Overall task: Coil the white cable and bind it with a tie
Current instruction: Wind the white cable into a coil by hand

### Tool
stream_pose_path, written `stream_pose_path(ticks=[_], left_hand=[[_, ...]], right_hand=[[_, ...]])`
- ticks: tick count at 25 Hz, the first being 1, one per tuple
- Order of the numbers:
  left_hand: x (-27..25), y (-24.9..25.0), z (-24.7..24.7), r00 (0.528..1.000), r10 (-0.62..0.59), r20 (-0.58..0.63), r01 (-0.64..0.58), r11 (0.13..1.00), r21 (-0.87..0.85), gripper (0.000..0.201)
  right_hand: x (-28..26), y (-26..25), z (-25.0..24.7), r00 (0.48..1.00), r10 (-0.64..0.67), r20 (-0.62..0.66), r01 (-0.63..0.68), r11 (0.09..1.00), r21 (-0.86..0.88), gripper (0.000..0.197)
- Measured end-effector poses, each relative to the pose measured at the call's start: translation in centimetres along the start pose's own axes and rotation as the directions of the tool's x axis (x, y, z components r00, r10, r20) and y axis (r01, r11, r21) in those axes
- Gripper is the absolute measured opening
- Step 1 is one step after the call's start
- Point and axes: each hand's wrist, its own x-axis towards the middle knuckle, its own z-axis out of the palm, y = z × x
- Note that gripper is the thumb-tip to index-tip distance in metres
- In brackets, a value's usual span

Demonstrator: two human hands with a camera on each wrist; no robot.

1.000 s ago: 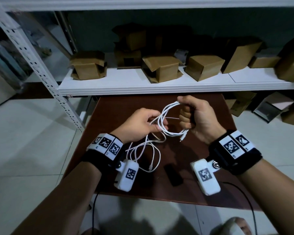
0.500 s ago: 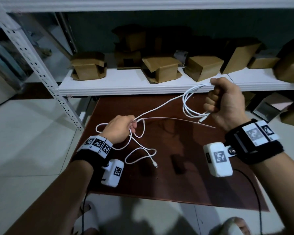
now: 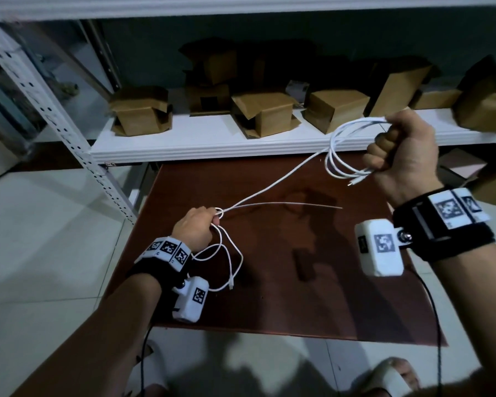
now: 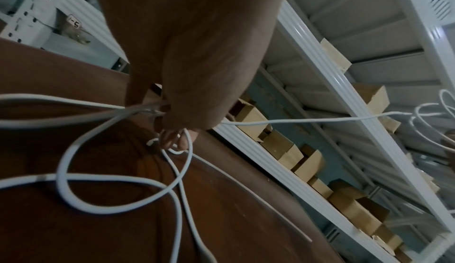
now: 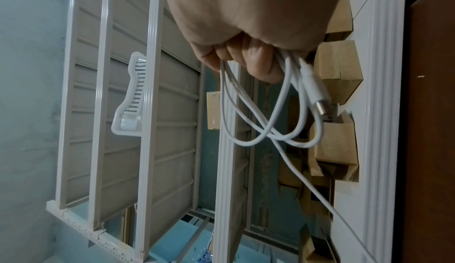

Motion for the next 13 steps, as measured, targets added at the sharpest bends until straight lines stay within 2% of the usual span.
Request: stream_pose_path(ticks=[2,3,6,9,11,13], left_hand=[[0.2,0.3,0.0,1.0,0.0,-0.004,0.0,1.0,0.019,0.026],[0.4,0.5,-0.1,1.0,0.0,-0.006,0.0,0.999,0.035,0.026],[0.3,1.6,-0.5,1.0,-0.007,-0.006,0.007,0.997,0.073,0.051],[-0.1,3.2,-1.5,0.996,0.067,0.057,-0.072,0.994,0.079,0.076],[-0.6,4.3,-2.0,0.978,0.182,0.105,-0.183,0.983,0.002,0.105],[-1.5,5.9,-2.5,0.935,0.347,0.073,-0.314,0.907,-0.28,0.122]], right_hand=[[-0.2,0.6,0.3,1.0,0.016,0.021,-0.016,1.0,-0.017,0.049],[-0.3,1.0,0.6,0.999,0.027,0.04,-0.025,0.999,-0.029,0.049],[-0.7,2.1,1.2,0.994,0.069,0.088,-0.06,0.994,-0.096,0.05],[-1.4,3.5,1.5,0.991,0.101,0.089,-0.087,0.986,-0.141,0.046],[-1.9,4.3,1.8,0.989,0.111,0.097,-0.095,0.982,-0.164,0.047],[-2.4,4.8,2.2,0.987,0.118,0.111,-0.096,0.977,-0.188,0.048]])
